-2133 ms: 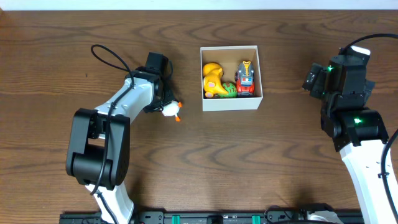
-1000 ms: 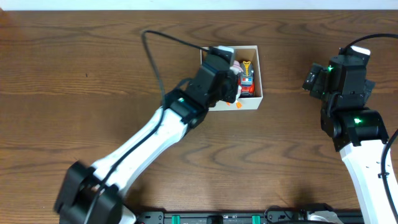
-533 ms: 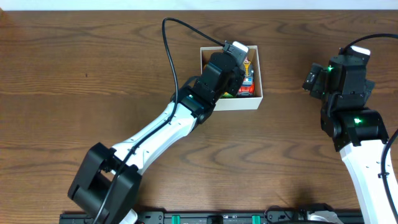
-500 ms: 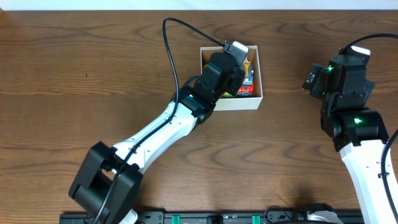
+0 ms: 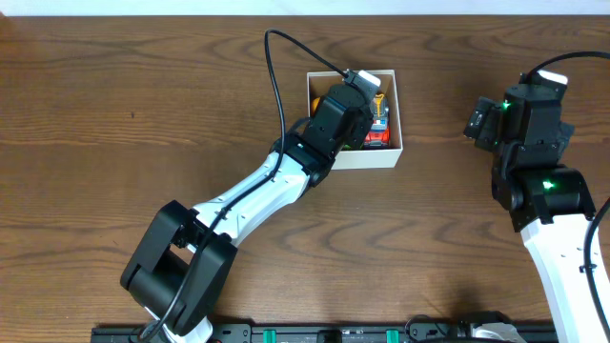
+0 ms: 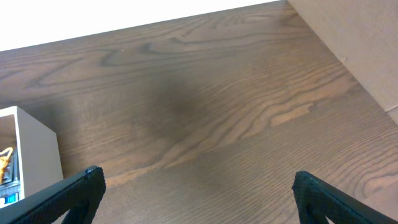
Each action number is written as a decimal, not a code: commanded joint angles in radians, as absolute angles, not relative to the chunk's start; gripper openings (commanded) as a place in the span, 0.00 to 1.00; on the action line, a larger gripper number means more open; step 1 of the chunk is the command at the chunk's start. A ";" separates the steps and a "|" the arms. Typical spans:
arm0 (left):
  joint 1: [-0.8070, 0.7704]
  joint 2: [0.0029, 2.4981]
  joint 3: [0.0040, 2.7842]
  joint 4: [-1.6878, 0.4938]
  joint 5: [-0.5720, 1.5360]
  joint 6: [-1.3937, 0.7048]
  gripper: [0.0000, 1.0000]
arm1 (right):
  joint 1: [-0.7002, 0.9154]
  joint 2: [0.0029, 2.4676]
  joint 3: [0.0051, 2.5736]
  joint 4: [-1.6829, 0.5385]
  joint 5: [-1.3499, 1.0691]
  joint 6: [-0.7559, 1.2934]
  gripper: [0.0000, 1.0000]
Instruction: Pack container
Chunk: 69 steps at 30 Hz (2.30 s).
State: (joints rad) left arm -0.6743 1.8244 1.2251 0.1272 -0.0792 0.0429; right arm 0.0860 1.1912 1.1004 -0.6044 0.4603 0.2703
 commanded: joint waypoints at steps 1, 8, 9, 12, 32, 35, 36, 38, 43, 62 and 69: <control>-0.668 1.826 1.241 0.141 -0.096 0.056 0.06 | 0.080 1.190 1.105 -0.603 0.463 0.280 0.99; -0.640 1.851 1.240 0.148 -0.099 0.055 0.36 | 0.080 1.190 1.105 -0.603 0.463 0.280 0.99; -0.636 1.857 1.241 0.148 -0.099 0.055 0.41 | 0.080 1.190 1.105 -0.603 0.463 0.280 0.99; -0.628 1.866 1.240 0.148 -0.098 0.055 0.51 | 0.080 1.190 1.105 -0.603 0.463 0.280 0.99; -0.627 1.860 1.242 0.231 -0.144 0.000 0.84 | 0.080 1.190 1.105 -0.603 0.463 0.280 0.99; -0.627 1.833 1.242 0.171 -0.247 -0.050 0.84 | 0.080 1.190 1.105 -0.603 0.463 0.280 0.99; -0.627 1.821 1.242 0.138 -0.287 -0.069 0.82 | 0.080 1.190 1.105 -0.603 0.463 0.280 0.99; -0.627 1.790 1.242 0.052 -0.363 -0.112 0.71 | 0.080 1.190 1.105 -0.603 0.463 0.280 0.99; -0.627 1.753 1.242 -0.122 -0.382 -0.179 0.64 | 0.080 1.190 1.105 -0.603 0.463 0.280 0.99; -0.632 1.821 1.238 -0.240 -0.243 -0.178 0.35 | 0.080 1.190 1.105 -0.603 0.463 0.280 0.99; -0.645 1.821 1.238 -0.268 -0.244 -0.178 0.34 | 0.080 1.190 1.105 -0.603 0.463 0.280 0.99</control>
